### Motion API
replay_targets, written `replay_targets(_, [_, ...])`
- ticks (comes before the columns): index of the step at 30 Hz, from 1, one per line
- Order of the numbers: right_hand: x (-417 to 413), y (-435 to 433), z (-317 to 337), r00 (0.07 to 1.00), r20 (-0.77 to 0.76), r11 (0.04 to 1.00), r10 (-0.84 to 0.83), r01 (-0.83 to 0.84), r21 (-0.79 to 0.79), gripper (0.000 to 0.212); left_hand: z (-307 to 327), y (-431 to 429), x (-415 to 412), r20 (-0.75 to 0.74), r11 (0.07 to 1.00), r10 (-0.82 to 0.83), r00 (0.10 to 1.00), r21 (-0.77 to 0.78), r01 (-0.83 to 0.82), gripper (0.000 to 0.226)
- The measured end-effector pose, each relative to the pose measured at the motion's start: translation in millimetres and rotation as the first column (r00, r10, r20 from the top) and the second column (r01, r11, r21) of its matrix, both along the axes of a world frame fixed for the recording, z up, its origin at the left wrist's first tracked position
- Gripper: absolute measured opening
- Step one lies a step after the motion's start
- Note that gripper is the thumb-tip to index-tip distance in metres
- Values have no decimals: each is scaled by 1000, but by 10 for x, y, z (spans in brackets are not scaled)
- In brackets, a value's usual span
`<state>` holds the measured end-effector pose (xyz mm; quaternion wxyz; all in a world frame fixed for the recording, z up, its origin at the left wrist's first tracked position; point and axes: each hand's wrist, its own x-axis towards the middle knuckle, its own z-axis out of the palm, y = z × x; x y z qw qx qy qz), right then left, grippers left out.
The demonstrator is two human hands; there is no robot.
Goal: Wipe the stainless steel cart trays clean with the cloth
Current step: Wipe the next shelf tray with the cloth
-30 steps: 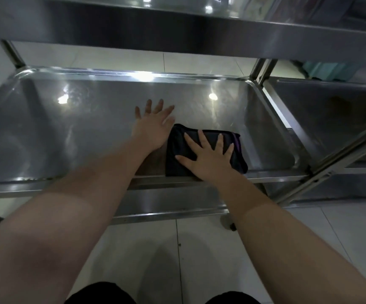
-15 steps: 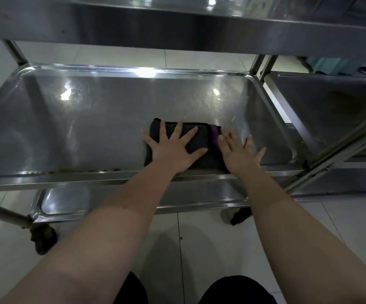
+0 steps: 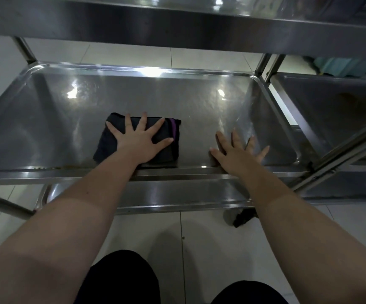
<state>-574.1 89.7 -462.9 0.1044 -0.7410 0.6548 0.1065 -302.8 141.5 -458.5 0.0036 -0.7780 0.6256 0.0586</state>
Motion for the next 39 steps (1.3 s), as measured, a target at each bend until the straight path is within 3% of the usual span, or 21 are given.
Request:
replay_targets(5, [550,-99,32,982,140,988,128,-115,-103,62,-61,-1,26,-29,1000,17,999,-17,-17,90])
replay_targets(13, [708,-133,-93,990,85,988,113,-103,-116,61,-103,251,271,-56,1000,-7,998,24,9,88])
replay_targets(18, [752,-88,-99,993,60,985,105,-96,-141,61,-49,324,658,-58,991,111,992,83,-106,90])
replay_targets(26, [739,-73,-69,993,71,986,99,-88,-139,57,-78,48,-289,-66,999,-21,998,46,24,91])
replay_targets(29, [719,-86,-62,989,88,986,117,-106,-128,59,-96,196,249,-49,999,27,998,20,-26,88])
replay_targets(34, [762,-67,-64,992,68,986,109,-99,-137,60,15,508,1176,-63,965,253,965,94,-246,82])
replay_targets(39, [786,-64,-63,995,45,988,94,-87,-129,60,-16,260,424,-61,988,128,990,96,-122,91])
